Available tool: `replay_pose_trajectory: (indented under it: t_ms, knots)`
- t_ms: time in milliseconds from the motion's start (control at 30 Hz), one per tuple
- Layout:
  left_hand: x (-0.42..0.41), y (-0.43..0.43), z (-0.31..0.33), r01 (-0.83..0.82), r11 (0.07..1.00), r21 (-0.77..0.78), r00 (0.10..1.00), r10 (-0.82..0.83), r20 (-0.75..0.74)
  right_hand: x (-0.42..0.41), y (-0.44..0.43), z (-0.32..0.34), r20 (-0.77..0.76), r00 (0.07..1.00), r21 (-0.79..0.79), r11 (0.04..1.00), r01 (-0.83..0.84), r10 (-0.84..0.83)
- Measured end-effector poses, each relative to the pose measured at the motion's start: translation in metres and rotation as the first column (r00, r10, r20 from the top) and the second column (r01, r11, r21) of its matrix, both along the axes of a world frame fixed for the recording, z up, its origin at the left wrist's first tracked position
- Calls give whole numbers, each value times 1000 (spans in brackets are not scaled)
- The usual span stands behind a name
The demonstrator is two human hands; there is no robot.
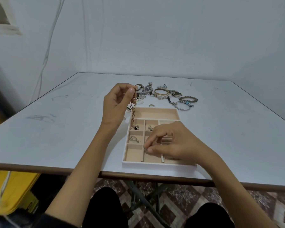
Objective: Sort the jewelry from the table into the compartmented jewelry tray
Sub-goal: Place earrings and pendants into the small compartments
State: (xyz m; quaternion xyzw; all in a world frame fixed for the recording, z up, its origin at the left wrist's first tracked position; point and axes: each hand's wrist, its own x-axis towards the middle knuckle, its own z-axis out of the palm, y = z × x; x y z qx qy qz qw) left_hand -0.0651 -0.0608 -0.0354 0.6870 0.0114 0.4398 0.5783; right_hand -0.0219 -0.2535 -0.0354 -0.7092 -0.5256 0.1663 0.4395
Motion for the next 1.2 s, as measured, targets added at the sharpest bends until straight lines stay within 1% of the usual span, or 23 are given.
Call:
replay_pose_trajectory:
  t_ms: [100,200,267,433,533,600,667,733,767,833,900,967,1000,1100,1133,1200]
  knots:
    - [0,0,0,-8,1000,-3,1000,8,0,-1,1,0,99,995,-42,999,-29,33]
    - [0,1,-2,-10,1000,-6,1000,10,-9,-1,4,-2,251,967,-63,997,-37,52]
    - [0,2,-2,-6,1000,-1,1000,6,-15,-2,7,-3,305,950,-68,997,-42,61]
    - [1,3,-4,-17,1000,4,1000,17,-26,-1,6,-3,315,943,-112,991,-71,104]
    - [1,3,-4,-18,1000,0,1000,18,-26,1,2,-2,288,951,-143,987,-73,112]
    - [1,3,-3,-15,1000,1,1000,15,-22,-1,-1,0,258,960,-125,989,-76,106]
    - [1,3,-3,-12,1000,-2,1000,12,-16,-2,-6,0,180,983,-45,999,-31,39]
    - [1,3,-3,-12,1000,-7,1000,12,-14,0,-16,0,43,992,75,990,115,-119]
    - [1,2,-3,-12,1000,-10,1000,12,-15,4,-21,-2,3,978,133,970,204,-206]
    - [1,3,-3,-5,1000,-17,1000,5,-16,14,-31,-7,42,923,193,910,368,-382]
    - [1,3,-3,9,1000,-26,1000,-9,-13,24,-41,-15,88,863,122,865,487,-498]
    - [2,4,-4,20,999,-31,1000,-21,-17,31,-50,-27,118,833,-21,838,546,-540]
    - [2,4,-4,25,999,-34,999,-26,-18,33,-53,-34,156,825,-93,823,560,-544]
    - [2,3,-4,33,999,-34,999,-34,-26,39,-53,-46,372,806,-281,772,570,-461]
    - [2,3,-4,35,999,-35,999,-36,-29,41,-51,-47,425,797,-315,756,575,-429]
    - [2,2,-3,36,998,-43,999,-37,-28,42,-49,-47,476,781,-333,739,586,-405]
